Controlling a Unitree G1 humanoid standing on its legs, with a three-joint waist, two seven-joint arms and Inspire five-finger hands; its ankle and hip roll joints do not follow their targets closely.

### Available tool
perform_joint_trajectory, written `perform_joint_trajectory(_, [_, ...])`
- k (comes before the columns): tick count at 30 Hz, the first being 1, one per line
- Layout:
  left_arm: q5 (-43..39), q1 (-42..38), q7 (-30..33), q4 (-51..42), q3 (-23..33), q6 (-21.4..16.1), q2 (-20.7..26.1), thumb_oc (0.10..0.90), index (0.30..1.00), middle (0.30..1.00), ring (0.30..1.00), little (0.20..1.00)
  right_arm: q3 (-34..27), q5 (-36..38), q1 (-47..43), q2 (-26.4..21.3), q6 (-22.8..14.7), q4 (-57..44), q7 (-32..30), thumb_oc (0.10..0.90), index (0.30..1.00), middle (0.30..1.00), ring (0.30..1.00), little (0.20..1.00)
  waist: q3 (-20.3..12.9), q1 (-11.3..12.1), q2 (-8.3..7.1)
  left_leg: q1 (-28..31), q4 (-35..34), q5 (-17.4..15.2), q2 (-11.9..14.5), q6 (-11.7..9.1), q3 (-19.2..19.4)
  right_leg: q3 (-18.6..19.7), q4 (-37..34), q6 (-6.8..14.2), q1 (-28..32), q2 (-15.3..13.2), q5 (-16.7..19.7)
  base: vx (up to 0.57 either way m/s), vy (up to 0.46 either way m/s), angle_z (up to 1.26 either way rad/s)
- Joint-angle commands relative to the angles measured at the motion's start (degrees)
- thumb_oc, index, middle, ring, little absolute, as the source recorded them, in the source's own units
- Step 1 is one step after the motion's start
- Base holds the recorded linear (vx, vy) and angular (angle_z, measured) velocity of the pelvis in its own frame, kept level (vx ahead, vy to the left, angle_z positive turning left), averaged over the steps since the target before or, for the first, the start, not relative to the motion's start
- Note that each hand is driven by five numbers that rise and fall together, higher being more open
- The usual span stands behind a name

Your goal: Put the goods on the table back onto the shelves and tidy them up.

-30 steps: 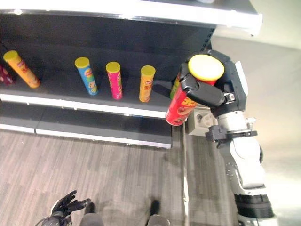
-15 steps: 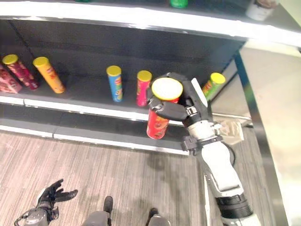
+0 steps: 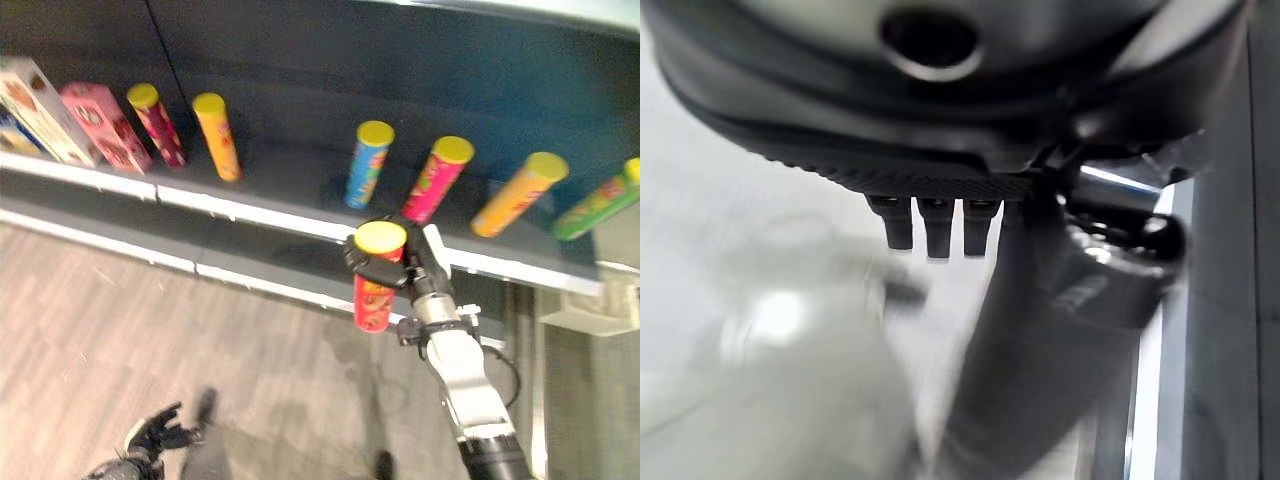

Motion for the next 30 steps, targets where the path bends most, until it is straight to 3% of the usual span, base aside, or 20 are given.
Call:
perform_joint_trajectory(1, [2.4,6.4,1.8,-7.0,1.5,-2.2,7.6,0.8,0.9,0.9,0.9,0.9,0.2,-1.8,-14.4,-5.1,-7.4,-4.4,-2.3,0.4,0.3,0.3,0.3,0.3,-4.1,2.1,1.07,5.4,-6.7,-3.5,4.1,0.1,3.5,-3.3,-7.6,5.9,-3.8,5.3,-1.1,-0.06,0.952,-0.19])
perform_joint_trajectory(2, [2.2,6.8,1.1,-7.3,1.8,-1.8,7.9,0.8,0.9,0.9,0.9,0.9,0.2,-2.2,-14.3,-5.4,-7.3,-4.4,-2.5,0.4,0.3,0.3,0.3,0.3,-3.8,1.7,1.64,6.3,-7.8,-2.8,2.6,1.4,5.1,-0.9,-3.6,4.2,-5.7,9.3,-4.8,0.01,0.604,-0.93])
perform_joint_trajectory(3, [2.3,7.2,0.9,-6.9,2.0,-1.8,8.0,0.8,0.9,0.9,0.9,0.9,0.3,-2.3,-14.8,-5.3,-7.4,-4.4,-2.6,0.4,0.3,0.3,0.3,0.3,-3.6,2.0,1.86,7.0,-8.4,-2.8,1.9,2.0,5.9,-0.3,-2.6,4.0,-5.8,12.1,-7.3,0.04,0.548,-1.16])
perform_joint_trajectory(6, [3.3,7.2,1.1,-5.9,1.4,-1.3,7.7,0.8,0.9,0.9,0.9,0.9,0.3,-3.2,-15.0,-5.9,-8.0,-3.2,-3.4,0.4,0.3,0.3,0.3,0.3,-2.5,2.0,1.15,8.1,-9.3,-3.4,-0.6,3.9,7.1,-1.5,-1.6,2.7,-6.7,17.5,-12.5,0.0,0.231,-0.08])
perform_joint_trajectory(9, [2.5,6.5,1.4,-6.0,1.1,-1.5,6.8,0.8,0.9,0.9,0.9,0.9,0.3,-4.9,-16.7,-6.4,-7.7,-4.7,-4.8,0.4,0.3,0.3,0.3,0.3,-1.5,2.2,0.92,7.0,-8.4,-3.4,-2.2,4.5,5.6,0.5,-2.9,3.2,-6.7,17.7,-11.5,0.0,0.112,0.13])
perform_joint_trajectory(14, [1.3,6.5,2.0,-6.0,1.4,-1.9,5.9,0.8,0.9,0.9,0.9,0.9,0.8,-5.7,-18.0,-6.0,-7.9,-4.0,-6.1,0.4,0.3,0.3,0.3,0.3,-1.0,2.9,0.84,6.0,-8.4,-3.2,-2.3,4.5,5.4,-0.3,-3.9,3.7,-6.7,17.7,-10.3,-0.02,-0.017,0.08])
perform_joint_trajectory(15, [0.7,6.6,2.1,-7.8,0.0,-2.0,5.8,0.8,0.9,0.9,0.9,0.9,0.4,-10.0,-19.8,-6.3,-7.6,-3.6,-8.7,0.4,0.3,0.3,0.3,0.3,0.5,4.2,1.01,3.4,-8.4,-2.2,-2.8,4.5,3.9,-1.1,-4.6,4.1,-7.4,17.7,-9.7,-0.06,-0.089,0.06])
perform_joint_trajectory(16, [0.6,6.5,2.1,-7.8,0.0,-2.0,5.8,0.8,0.9,0.9,0.9,0.9,0.4,-10.0,-19.8,-6.3,-7.6,-3.5,-8.8,0.4,0.3,0.3,0.3,0.3,0.4,4.1,1.04,3.2,-8.4,-2.2,-2.8,4.5,3.8,-1.3,-4.6,4.1,-7.5,17.7,-9.7,-0.05,-0.092,0.14])
perform_joint_trajectory(21, [-0.3,6.7,3.0,-8.4,-1.5,-2.5,5.7,0.8,0.9,0.9,0.9,0.9,-1.0,-14.3,-23.4,-6.5,-7.2,0.0,-14.5,0.4,0.3,0.3,0.3,0.3,1.4,6.1,1.86,1.6,-9.8,-0.7,-3.3,4.3,2.2,-2.6,-4.4,4.3,-8.3,17.5,-9.9,-0.02,-0.062,0.38])
perform_joint_trajectory(30, [-1.4,6.2,3.9,-7.6,-2.3,-3.1,7.5,0.8,0.9,0.9,0.9,0.9,-3.9,-16.1,-34.7,-12.9,-6.3,8.4,-21.9,0.4,0.3,0.3,0.3,0.3,3.3,9.1,4.09,-0.5,-12.0,1.5,-4.0,3.8,0.3,-4.2,-3.7,4.6,-10.3,17.0,-10.0,-0.01,-0.042,0.12])
